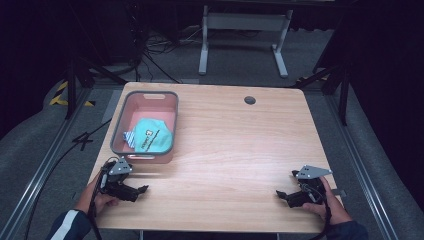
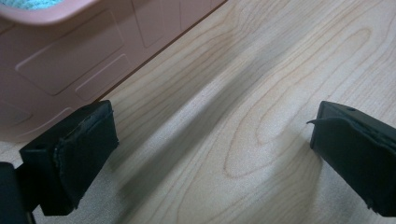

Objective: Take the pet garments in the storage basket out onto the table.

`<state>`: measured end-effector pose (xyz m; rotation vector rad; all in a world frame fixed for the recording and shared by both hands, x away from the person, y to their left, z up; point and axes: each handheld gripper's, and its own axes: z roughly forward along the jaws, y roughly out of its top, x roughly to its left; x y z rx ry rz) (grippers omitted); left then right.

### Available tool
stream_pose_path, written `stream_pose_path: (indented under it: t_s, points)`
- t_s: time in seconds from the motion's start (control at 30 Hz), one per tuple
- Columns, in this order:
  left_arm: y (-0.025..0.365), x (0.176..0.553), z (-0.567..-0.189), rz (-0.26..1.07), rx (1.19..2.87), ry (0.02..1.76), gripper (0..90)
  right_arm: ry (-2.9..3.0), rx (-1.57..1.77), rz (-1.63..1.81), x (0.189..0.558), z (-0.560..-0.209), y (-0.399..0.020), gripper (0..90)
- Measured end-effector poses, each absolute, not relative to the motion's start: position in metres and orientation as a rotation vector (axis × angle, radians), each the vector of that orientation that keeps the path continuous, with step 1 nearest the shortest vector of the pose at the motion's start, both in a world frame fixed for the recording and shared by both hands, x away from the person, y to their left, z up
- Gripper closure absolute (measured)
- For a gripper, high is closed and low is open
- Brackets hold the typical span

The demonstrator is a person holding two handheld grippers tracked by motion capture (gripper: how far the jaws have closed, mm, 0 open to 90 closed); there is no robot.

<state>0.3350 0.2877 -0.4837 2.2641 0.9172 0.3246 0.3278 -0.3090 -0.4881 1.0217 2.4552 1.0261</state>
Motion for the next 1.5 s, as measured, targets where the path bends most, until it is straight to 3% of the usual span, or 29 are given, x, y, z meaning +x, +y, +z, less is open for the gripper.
stream_pose_path:
  t_s: [0.7,0.93,1.5]
  points:
    - [0.291,0.331,-0.481,0.325,2.291,0.924,2.8,2.457,1.017,1.028,0.329,-0.488,-0.308,0.6]
    - [0.287,0.328,-0.471,0.304,2.344,0.942,16.7,2.457,1.017,1.028,0.329,-0.488,-0.308,0.6]
    - [0.295,0.316,-0.442,0.377,2.314,0.902,17.9,2.457,1.017,1.028,0.329,-0.488,-0.309,0.6]
